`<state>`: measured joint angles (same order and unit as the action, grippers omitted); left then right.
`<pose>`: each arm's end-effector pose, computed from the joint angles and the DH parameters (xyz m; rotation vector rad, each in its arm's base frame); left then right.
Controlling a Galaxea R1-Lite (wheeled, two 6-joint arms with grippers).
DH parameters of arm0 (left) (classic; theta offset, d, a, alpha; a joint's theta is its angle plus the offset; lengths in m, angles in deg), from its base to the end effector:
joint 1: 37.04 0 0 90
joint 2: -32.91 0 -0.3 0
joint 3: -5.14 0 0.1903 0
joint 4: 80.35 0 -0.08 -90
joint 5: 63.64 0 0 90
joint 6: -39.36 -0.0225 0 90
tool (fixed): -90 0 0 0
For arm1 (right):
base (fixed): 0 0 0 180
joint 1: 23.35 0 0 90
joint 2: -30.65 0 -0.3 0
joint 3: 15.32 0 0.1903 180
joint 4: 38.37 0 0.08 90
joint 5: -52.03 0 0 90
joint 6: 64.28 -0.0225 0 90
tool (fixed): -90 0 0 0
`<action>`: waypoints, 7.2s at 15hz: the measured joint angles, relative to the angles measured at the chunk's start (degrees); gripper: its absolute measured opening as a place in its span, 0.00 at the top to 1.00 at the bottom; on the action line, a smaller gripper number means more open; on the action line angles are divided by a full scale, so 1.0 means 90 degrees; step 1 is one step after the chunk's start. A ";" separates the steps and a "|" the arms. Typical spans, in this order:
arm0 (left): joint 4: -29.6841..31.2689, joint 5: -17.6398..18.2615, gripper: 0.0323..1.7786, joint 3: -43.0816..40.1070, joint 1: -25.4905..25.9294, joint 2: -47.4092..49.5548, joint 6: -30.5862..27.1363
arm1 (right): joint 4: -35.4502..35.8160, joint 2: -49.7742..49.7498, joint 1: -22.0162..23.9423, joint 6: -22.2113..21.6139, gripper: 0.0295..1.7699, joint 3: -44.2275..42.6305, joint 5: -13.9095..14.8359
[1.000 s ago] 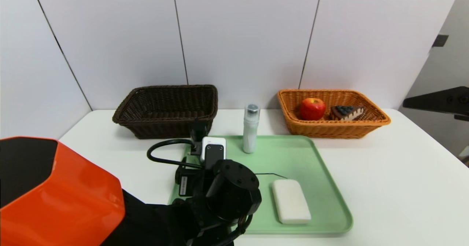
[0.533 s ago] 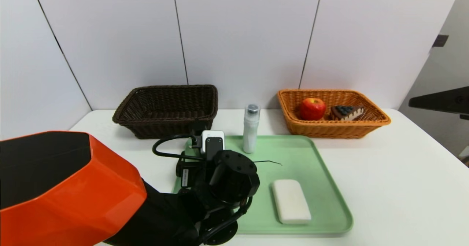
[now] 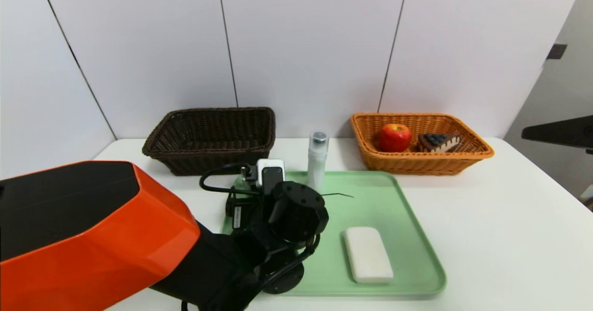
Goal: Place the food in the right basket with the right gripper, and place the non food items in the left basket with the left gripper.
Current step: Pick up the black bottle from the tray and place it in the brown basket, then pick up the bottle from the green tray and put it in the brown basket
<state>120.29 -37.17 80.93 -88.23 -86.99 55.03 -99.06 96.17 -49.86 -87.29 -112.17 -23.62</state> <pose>0.2468 -0.2747 0.0918 0.0742 0.1894 0.2394 0.1161 0.0517 0.3221 0.2132 0.5131 0.1075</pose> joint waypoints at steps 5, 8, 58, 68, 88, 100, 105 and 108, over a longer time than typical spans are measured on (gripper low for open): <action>0.0001 0.0001 0.23 0.0104 0.0035 -0.0198 -0.0005 | 0.0000 -0.0070 0.0000 0.0004 0.04 0.0083 -0.0003; 0.0001 0.0001 0.47 0.0123 0.0053 -0.0272 -0.0046 | 0.0000 -0.0122 0.0000 0.0007 0.04 0.0116 -0.0012; -0.2498 0.4975 0.67 0.2843 0.4427 0.0019 -0.0102 | -0.0049 -0.0425 0.0119 -0.0107 0.03 0.0801 -0.0011; -0.2492 0.4914 0.23 0.3170 0.4420 0.0148 -0.0163 | 0.0003 -0.0270 0.0116 -0.0339 0.03 0.0772 -0.0110; -0.0360 0.7003 0.06 -0.1440 0.0540 0.3594 -0.0570 | 0.0438 -0.0171 0.0119 -0.0471 0.03 0.0784 -0.0360; 0.0065 0.6063 0.05 -0.1237 -0.0112 0.3198 0.0131 | 0.0435 -0.0371 0.0116 -0.0909 0.03 0.0801 -0.0661; 0.0754 0.6022 0.05 -0.1173 -0.0294 0.3057 0.0408 | 0.0438 -0.0419 0.0116 -0.0936 0.03 0.0801 -0.0710; 0.0769 0.5629 0.05 -0.1151 -0.0352 0.2744 0.0056 | 0.0429 -0.0490 0.0116 -0.0940 0.03 0.0801 -0.0765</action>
<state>127.21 13.49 70.57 -91.40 -62.29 55.53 -95.19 91.75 -48.81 -95.75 -104.96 -30.51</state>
